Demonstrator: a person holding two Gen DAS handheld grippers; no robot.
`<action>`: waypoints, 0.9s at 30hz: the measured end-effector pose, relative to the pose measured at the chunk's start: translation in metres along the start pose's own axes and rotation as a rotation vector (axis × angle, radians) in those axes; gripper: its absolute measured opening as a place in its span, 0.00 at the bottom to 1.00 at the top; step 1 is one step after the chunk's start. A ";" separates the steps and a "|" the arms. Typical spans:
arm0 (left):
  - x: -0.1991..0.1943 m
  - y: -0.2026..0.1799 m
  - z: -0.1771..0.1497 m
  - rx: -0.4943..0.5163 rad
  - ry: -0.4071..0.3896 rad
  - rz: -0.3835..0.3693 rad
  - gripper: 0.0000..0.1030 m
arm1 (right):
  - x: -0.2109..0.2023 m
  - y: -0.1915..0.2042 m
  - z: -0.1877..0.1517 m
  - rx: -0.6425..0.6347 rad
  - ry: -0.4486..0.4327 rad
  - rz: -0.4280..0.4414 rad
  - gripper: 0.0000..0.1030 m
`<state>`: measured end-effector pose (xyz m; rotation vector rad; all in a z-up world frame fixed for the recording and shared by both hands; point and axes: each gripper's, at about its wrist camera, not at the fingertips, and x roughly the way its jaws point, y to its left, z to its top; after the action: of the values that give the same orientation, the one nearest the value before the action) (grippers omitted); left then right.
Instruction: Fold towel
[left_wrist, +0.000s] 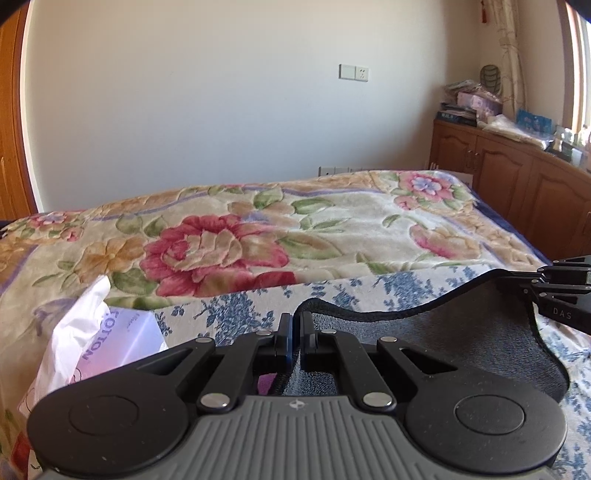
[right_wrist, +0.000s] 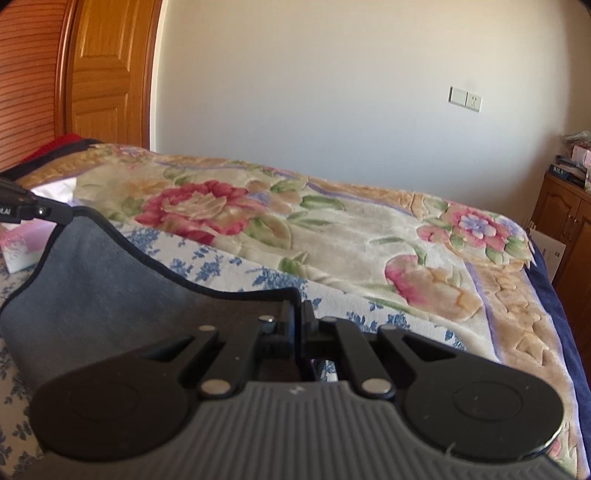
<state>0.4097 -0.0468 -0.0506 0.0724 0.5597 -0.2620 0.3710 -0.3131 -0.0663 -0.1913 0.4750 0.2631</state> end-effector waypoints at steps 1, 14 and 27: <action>0.003 0.001 -0.002 -0.003 0.005 0.003 0.04 | 0.004 0.000 -0.001 -0.002 0.012 -0.002 0.04; 0.026 0.005 -0.014 -0.011 0.042 0.030 0.04 | 0.024 0.003 -0.012 -0.065 0.090 -0.013 0.04; 0.041 0.006 -0.020 0.001 0.086 0.061 0.05 | 0.036 -0.002 -0.020 -0.028 0.132 -0.002 0.04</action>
<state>0.4344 -0.0473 -0.0894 0.1016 0.6420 -0.2002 0.3938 -0.3128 -0.1003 -0.2373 0.6025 0.2561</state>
